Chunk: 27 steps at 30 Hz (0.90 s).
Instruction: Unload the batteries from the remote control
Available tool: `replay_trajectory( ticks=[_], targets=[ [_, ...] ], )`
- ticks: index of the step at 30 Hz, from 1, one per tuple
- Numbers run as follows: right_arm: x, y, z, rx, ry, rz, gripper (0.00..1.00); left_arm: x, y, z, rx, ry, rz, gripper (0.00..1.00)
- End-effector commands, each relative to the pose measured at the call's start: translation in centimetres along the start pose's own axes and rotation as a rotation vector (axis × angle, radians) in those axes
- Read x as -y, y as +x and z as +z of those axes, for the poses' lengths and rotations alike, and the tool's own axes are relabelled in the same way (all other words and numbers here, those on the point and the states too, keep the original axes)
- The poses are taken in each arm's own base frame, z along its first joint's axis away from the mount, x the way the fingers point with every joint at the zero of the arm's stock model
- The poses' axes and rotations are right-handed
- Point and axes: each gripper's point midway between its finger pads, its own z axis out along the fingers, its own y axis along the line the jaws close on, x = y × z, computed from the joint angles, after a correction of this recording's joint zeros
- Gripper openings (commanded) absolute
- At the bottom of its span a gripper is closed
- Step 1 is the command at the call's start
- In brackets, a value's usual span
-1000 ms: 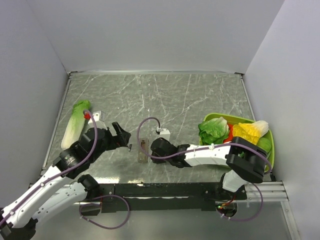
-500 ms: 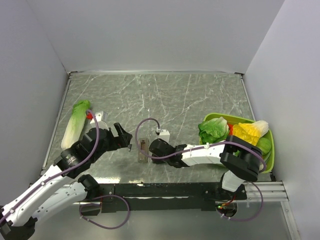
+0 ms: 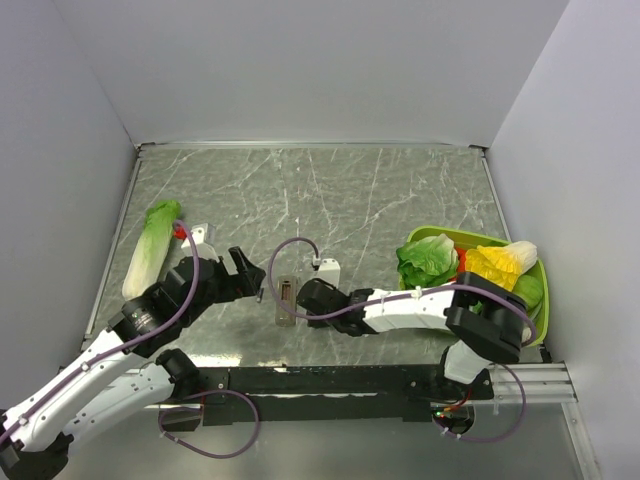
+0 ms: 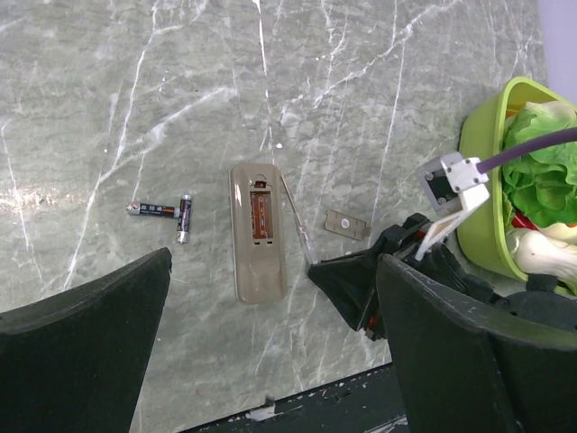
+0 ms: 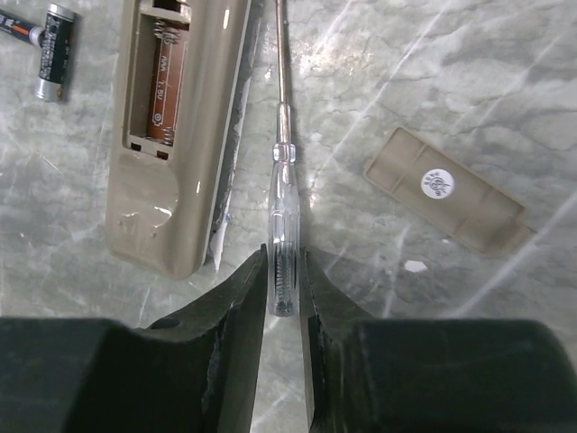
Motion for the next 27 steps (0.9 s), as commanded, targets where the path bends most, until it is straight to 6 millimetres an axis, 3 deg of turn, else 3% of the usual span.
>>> replay_trajectory(
  ticks=[1,4,6,7,8,11,17,20,27],
  targets=[
    [-2.0,-3.9,-3.4,0.108,-0.042,-0.028,0.31,0.5,-1.0,-0.3,0.037,0.014,0.003,0.99],
    [-1.6,-5.1,-5.7,0.143,-0.048,-0.045,0.39,0.7,-1.0,-0.2,0.027,0.020,0.008,0.99],
    [-0.9,-5.9,-7.6,0.179,-0.067,-0.052,0.52,0.8,-0.8,-0.2,0.020,0.022,0.011,0.99],
    [-0.7,-6.0,-8.3,0.189,-0.075,-0.059,0.60,0.9,-0.9,-0.2,0.020,0.026,0.013,0.99],
    [-0.2,-5.8,-8.7,0.192,-0.075,-0.069,0.76,1.0,-0.9,-0.2,0.020,0.032,0.014,0.99],
    [0.9,-6.3,-11.4,0.226,-0.106,-0.152,1.00,1.8,-1.3,-0.5,0.032,0.070,-0.001,0.99],
    [2.2,-10.2,-17.8,0.398,-0.173,-0.094,1.00,3.8,-1.8,-1.8,0.056,0.214,0.005,0.99],
    [2.8,-11.2,-19.4,0.447,-0.181,-0.090,1.00,4.7,-2.2,-3.0,0.082,0.293,-0.004,0.99],
    [3.6,-12.7,-22.1,0.540,-0.235,-0.048,1.00,4.5,-3.9,-5.3,0.220,0.374,-0.026,0.99]
  ],
)
